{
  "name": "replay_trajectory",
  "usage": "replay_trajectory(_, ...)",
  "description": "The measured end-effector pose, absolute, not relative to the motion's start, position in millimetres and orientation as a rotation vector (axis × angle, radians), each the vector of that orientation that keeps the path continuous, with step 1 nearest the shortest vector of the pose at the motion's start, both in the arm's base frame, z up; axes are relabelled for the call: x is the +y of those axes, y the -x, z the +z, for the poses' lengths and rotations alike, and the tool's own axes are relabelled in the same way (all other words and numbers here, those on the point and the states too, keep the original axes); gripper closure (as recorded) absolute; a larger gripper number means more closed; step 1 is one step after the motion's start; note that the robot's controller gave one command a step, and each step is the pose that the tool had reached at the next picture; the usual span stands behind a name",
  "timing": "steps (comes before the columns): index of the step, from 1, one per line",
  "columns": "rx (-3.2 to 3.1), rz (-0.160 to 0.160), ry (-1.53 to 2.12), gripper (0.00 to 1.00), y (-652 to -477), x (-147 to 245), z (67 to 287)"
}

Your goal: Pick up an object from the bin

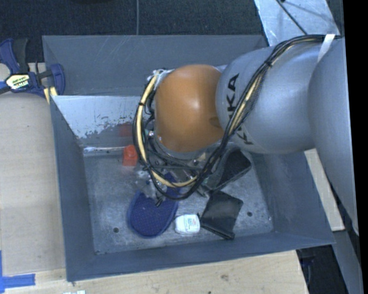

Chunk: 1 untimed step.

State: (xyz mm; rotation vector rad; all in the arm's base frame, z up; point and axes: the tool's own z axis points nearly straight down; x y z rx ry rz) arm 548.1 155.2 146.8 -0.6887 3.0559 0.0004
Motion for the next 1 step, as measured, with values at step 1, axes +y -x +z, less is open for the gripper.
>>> replay_trajectory(1, 3.061, 0.001, 0.687, 0.0, -546.9, 155.1, 144.5)
